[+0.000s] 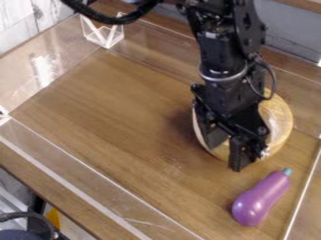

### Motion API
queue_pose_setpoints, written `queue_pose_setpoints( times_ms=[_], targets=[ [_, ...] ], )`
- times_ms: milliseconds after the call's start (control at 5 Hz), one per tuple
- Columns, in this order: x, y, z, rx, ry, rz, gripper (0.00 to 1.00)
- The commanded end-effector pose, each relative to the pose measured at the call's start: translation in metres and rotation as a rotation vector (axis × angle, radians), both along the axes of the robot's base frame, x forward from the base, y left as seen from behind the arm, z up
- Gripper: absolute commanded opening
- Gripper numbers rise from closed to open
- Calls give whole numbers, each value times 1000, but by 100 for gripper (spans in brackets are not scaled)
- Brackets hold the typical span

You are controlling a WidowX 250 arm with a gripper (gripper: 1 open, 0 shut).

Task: Put the purple eggplant in the brown bowl

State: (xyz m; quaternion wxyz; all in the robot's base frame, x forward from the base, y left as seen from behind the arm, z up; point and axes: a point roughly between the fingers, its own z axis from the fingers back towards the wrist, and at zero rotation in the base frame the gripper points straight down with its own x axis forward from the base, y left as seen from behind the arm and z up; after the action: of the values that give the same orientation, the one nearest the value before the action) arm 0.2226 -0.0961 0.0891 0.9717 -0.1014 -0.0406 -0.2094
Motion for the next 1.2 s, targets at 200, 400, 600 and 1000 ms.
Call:
queue_pose_setpoints(
  times_ms=[200,400,600,1000],
  targets=[
    [0,-7,10,-12,-34,4,0],
    [-2,-9,7,-13,-26,5,100],
    [-4,-11,8,-13,-21,9,0],
    [-7,-15,7,-15,-14,11,0]
  ],
)
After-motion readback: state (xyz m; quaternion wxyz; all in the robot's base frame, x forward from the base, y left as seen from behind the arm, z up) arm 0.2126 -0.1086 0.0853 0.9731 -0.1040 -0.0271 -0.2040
